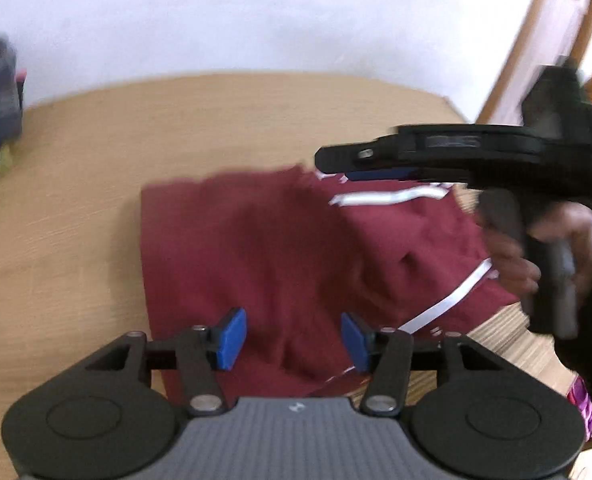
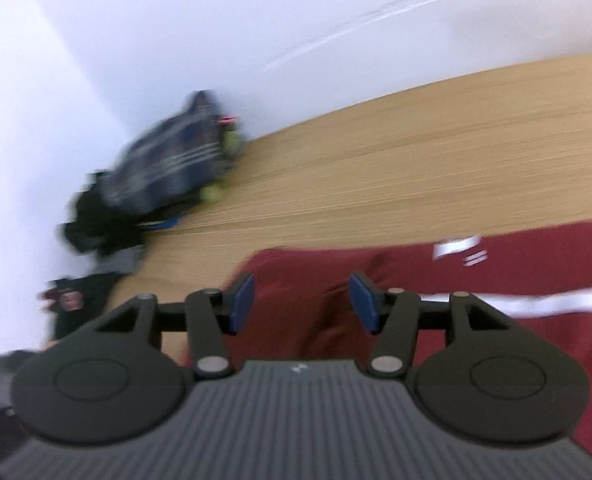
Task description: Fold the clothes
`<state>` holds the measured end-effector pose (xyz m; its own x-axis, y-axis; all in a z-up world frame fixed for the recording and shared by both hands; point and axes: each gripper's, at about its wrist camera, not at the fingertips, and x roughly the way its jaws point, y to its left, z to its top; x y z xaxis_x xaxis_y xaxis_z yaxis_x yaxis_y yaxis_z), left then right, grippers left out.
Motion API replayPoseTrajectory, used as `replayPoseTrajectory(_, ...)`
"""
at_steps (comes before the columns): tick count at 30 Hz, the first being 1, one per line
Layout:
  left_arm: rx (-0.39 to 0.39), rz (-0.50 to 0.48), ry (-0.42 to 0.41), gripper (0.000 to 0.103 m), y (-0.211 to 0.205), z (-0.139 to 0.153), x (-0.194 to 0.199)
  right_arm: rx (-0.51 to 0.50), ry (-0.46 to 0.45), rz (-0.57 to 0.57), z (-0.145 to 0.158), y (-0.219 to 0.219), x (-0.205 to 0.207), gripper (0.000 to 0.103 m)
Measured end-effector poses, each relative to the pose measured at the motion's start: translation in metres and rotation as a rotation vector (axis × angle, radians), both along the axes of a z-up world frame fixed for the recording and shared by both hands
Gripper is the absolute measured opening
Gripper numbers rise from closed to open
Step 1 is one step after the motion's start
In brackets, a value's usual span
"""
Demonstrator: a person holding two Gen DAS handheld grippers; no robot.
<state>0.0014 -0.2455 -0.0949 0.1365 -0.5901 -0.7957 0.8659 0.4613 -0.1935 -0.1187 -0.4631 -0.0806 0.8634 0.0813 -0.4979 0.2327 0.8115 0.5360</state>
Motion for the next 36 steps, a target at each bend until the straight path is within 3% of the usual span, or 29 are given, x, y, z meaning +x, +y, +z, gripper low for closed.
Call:
replayPoseTrajectory(2,0.029,0.002,0.025,0.054,-0.008,-0.022,0.003,-0.059,0.081,0.003,-0.020,0.011,0.009,0.052)
replayPoseTrajectory(4,0.051,-0.001,0.029,0.056,-0.017,-0.039,0.004,-0.151,0.160,-0.022,-0.041,0.016,0.015,0.062)
replayPoseTrajectory(7,0.057,-0.042,0.003,0.055,-0.024,-0.036,-0.007,-0.094,0.130,-0.047,-0.052,0.006,0.007,0.063)
replayPoseTrajectory(9,0.017,-0.067,-0.008,0.055,-0.024,-0.026,-0.015,-0.050,0.095,-0.084,-0.036,0.002,0.006,0.065)
replayPoseTrajectory(11,-0.019,-0.092,-0.013,0.056,-0.021,-0.017,-0.025,-0.090,0.007,-0.078,-0.015,0.001,0.009,0.065)
replayPoseTrajectory(13,-0.027,-0.115,0.006,0.056,-0.030,-0.020,-0.025,-0.130,0.006,-0.044,-0.005,0.002,0.031,0.065)
replayPoseTrajectory(15,-0.011,-0.139,0.018,0.058,-0.043,-0.032,-0.027,-0.160,0.051,-0.013,-0.008,0.003,0.058,0.063)
replayPoseTrajectory(17,0.007,-0.170,-0.004,0.061,-0.052,-0.042,-0.032,-0.210,0.197,0.004,-0.035,0.003,0.080,0.063)
replayPoseTrajectory(18,0.017,-0.178,-0.024,0.063,-0.055,-0.044,-0.036,-0.223,0.258,-0.001,-0.053,0.001,0.088,0.069)
replayPoseTrajectory(19,0.030,-0.188,-0.042,0.063,-0.058,-0.043,-0.040,-0.218,0.234,-0.015,-0.061,-0.001,0.085,0.070)
replayPoseTrajectory(23,0.004,-0.198,-0.013,0.061,-0.056,-0.029,-0.046,-0.136,0.176,-0.093,-0.042,-0.004,0.063,0.071)
replayPoseTrajectory(26,-0.025,-0.182,0.034,0.061,-0.058,-0.029,-0.044,-0.190,0.117,-0.074,-0.020,0.004,0.043,0.070)
replayPoseTrajectory(28,0.026,-0.145,0.048,0.057,-0.059,-0.040,-0.043,-0.254,0.154,-0.086,-0.014,0.004,0.026,0.070)
replayPoseTrajectory(31,0.036,-0.088,0.063,0.054,-0.038,-0.039,-0.037,-0.331,0.238,-0.185,-0.015,-0.012,-0.010,0.070)
replayPoseTrajectory(33,0.064,-0.042,0.058,0.058,-0.020,-0.038,-0.034,-0.305,0.311,-0.286,-0.021,-0.034,-0.051,0.071)
replayPoseTrajectory(36,0.135,0.018,0.037,0.057,-0.009,-0.045,-0.029,-0.188,0.386,-0.359,-0.035,-0.056,-0.116,0.071)
